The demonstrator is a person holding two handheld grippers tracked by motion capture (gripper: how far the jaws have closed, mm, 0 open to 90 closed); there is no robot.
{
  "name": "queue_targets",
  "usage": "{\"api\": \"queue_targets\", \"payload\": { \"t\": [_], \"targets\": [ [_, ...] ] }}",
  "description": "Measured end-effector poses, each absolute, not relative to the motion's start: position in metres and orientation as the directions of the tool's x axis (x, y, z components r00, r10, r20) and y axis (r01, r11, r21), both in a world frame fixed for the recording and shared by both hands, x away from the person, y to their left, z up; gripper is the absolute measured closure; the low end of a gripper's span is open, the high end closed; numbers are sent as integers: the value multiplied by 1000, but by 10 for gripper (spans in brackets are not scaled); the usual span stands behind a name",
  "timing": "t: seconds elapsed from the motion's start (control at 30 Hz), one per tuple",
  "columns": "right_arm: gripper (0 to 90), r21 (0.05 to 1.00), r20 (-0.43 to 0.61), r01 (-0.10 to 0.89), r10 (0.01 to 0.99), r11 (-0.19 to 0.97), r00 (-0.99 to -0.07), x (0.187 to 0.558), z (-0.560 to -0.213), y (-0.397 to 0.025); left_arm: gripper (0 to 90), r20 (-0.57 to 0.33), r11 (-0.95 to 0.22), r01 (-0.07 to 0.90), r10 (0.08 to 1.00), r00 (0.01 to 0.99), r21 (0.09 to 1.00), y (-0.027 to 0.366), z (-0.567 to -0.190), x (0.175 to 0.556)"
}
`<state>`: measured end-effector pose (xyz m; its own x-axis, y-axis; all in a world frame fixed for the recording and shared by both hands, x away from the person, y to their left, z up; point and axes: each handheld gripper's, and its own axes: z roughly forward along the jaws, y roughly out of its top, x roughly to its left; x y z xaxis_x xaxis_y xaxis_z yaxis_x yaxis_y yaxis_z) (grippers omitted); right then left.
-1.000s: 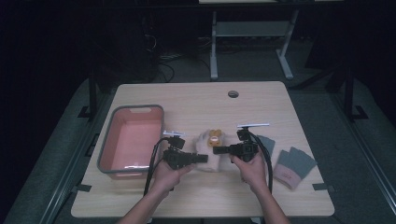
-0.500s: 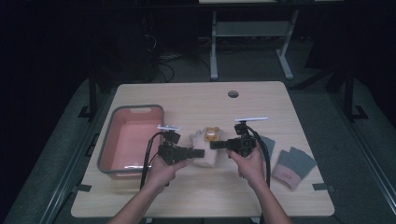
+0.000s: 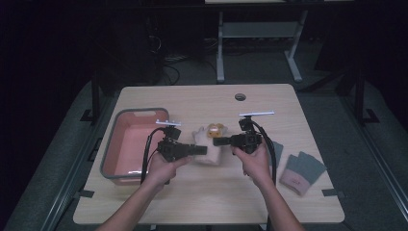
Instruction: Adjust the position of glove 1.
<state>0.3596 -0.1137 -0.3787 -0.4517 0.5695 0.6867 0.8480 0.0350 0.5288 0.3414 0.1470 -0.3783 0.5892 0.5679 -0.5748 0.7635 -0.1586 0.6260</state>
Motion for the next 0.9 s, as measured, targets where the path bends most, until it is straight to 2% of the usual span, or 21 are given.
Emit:
{"api": "queue_targets", "payload": {
  "t": [0.9],
  "targets": [
    [836,562,685,826,530,53,-500,383,-342,-83,676,-572,-145,753,562,597,642,184,-339,361]
  ]
}}
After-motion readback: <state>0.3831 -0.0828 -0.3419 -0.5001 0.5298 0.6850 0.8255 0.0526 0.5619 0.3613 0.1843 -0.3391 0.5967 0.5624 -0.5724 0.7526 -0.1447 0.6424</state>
